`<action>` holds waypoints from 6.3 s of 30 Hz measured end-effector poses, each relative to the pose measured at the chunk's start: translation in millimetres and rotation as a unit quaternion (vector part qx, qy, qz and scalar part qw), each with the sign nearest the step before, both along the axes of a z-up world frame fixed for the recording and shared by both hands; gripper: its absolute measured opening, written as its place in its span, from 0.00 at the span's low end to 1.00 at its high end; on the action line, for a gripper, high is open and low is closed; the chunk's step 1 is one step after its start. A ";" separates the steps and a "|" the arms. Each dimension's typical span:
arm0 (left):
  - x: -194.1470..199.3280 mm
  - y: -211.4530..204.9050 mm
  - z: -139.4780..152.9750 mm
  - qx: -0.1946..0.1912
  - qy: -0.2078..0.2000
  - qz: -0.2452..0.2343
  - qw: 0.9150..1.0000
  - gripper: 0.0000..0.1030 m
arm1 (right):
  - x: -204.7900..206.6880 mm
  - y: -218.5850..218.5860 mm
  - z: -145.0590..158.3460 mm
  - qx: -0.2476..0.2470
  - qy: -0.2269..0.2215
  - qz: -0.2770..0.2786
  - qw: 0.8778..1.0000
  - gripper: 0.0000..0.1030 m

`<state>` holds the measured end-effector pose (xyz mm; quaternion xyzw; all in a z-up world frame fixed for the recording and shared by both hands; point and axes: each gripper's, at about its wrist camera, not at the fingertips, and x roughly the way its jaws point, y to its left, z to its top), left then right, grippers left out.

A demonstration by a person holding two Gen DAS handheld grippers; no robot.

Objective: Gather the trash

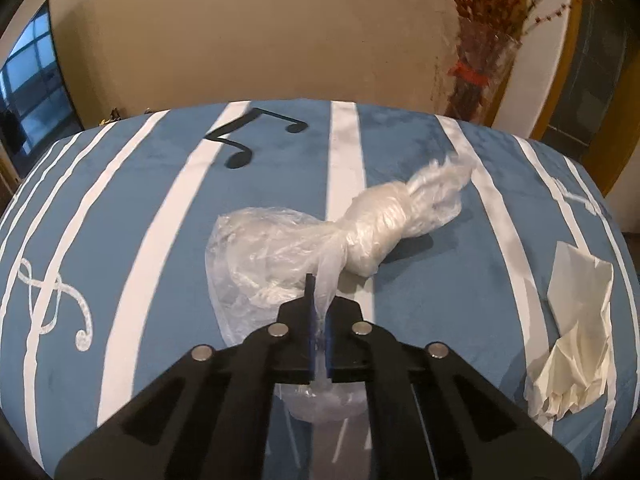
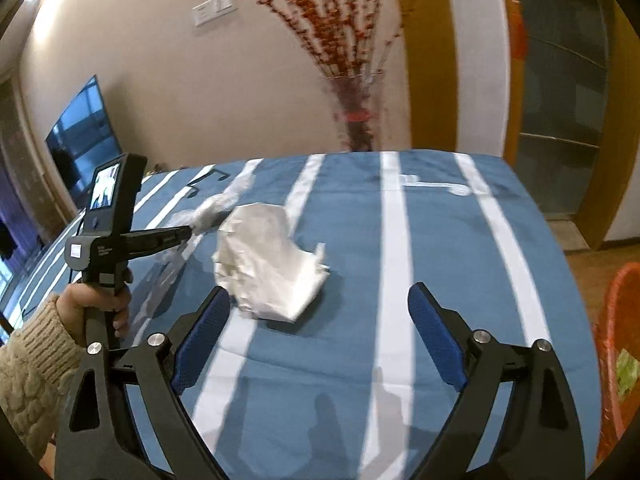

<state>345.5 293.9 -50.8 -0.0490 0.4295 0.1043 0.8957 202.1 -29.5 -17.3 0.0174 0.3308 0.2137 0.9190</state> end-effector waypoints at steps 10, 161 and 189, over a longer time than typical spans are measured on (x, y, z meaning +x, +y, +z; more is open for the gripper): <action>-18.8 39.2 24.1 -0.011 -0.036 0.057 0.998 0.04 | 22.4 56.3 -22.5 -0.027 0.024 0.056 0.998 0.71; -288.4 -319.4 66.2 -0.005 -0.162 -0.165 0.973 0.96 | -237.2 -238.1 23.8 -0.052 -0.096 -0.348 0.931 0.97; -307.3 -304.4 51.6 0.004 -0.177 -0.132 0.975 0.96 | -250.0 -234.5 5.8 -0.078 -0.120 -0.367 0.919 0.97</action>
